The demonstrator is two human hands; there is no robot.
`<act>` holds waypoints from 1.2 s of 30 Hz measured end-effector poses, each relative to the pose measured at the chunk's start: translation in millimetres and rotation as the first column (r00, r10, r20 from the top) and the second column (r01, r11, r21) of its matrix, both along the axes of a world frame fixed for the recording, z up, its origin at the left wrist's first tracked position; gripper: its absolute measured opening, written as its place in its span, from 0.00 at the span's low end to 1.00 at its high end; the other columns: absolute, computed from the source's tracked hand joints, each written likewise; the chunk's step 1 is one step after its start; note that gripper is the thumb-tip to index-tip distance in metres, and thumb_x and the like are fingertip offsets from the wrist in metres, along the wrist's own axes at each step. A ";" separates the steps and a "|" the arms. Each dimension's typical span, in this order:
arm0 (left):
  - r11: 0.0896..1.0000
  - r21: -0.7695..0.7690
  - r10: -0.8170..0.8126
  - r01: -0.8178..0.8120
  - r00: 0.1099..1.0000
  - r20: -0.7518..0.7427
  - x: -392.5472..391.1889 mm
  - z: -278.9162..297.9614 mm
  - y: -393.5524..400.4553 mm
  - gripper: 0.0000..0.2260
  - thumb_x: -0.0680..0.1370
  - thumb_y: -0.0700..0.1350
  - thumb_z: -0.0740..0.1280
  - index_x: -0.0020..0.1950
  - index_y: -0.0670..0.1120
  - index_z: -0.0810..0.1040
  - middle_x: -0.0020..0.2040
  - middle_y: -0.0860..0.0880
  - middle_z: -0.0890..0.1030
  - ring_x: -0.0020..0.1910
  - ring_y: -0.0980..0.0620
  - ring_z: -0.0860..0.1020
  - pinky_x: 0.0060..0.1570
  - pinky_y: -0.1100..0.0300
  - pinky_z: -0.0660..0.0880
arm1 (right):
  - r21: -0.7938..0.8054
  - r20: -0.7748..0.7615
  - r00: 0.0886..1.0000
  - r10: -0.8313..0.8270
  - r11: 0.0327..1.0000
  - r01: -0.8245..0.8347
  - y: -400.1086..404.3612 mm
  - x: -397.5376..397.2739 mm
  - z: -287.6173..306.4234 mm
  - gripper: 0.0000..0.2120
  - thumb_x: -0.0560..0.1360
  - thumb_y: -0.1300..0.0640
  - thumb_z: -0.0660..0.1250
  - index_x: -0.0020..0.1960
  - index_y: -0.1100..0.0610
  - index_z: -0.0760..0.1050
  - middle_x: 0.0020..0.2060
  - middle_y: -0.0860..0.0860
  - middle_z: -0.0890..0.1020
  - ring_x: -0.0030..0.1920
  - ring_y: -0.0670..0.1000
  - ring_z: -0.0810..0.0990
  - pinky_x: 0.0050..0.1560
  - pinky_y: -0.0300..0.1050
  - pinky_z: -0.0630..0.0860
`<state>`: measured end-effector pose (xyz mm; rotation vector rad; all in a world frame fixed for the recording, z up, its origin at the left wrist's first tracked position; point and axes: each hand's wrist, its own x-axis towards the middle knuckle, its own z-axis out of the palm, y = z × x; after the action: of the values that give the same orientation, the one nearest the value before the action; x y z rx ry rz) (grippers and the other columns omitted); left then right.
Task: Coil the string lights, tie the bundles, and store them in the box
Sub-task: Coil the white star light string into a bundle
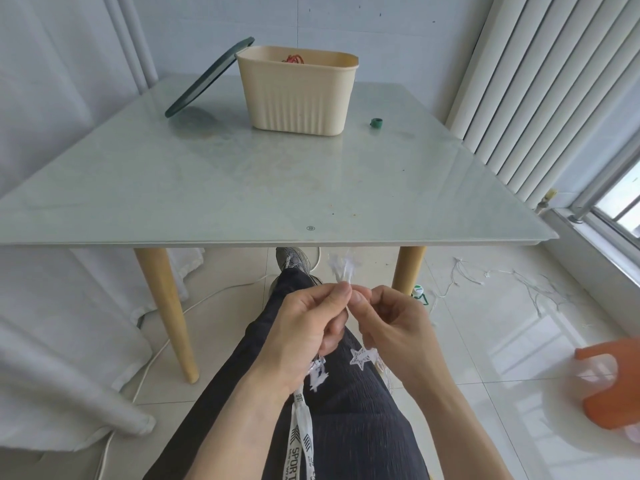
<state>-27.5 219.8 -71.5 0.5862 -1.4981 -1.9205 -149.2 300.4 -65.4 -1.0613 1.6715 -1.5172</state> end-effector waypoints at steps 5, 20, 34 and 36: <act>0.988 -0.067 0.133 -0.138 0.988 -0.073 -6.0 0.2 5.3 0.13 0.79 0.52 0.63 0.44 0.47 0.85 0.27 0.50 0.68 0.28 0.51 0.65 0.31 0.60 0.64 | 0.050 -0.199 0.970 0.141 0.990 -0.134 2.8 -16.4 -4.2 0.23 0.75 0.36 0.66 0.33 0.54 0.77 0.38 0.45 0.85 0.47 0.43 0.82 0.49 0.38 0.72; 0.913 0.334 0.360 -0.233 0.846 -0.394 13.3 18.2 -26.6 0.13 0.83 0.46 0.55 0.40 0.46 0.69 0.28 0.52 0.65 0.26 0.54 0.63 0.31 0.61 0.70 | 0.255 -0.129 0.983 0.129 0.963 -0.093 27.6 -74.8 -39.9 0.31 0.72 0.29 0.57 0.34 0.55 0.80 0.34 0.54 0.81 0.39 0.50 0.78 0.59 0.59 0.73; 0.876 0.362 0.449 -0.319 0.814 -0.369 17.4 16.8 -34.2 0.15 0.85 0.44 0.53 0.40 0.47 0.70 0.28 0.53 0.64 0.26 0.55 0.60 0.27 0.63 0.61 | 0.529 -0.357 0.897 0.261 0.848 -0.036 41.9 -98.7 -48.4 0.10 0.73 0.47 0.75 0.37 0.51 0.82 0.33 0.46 0.85 0.36 0.45 0.82 0.40 0.40 0.76; 0.878 0.356 0.444 -0.320 0.823 -0.355 17.6 16.8 -33.6 0.15 0.85 0.44 0.53 0.40 0.47 0.70 0.28 0.53 0.64 0.25 0.54 0.60 0.27 0.63 0.62 | 0.477 -0.301 0.930 0.212 0.878 -0.045 43.3 -98.9 -49.7 0.12 0.74 0.48 0.74 0.37 0.54 0.82 0.30 0.50 0.83 0.30 0.47 0.79 0.35 0.41 0.73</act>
<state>-9.9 186.3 -54.8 0.5008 -0.7615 -1.7938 -248.0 343.7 -115.0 -1.1848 2.0198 -0.8029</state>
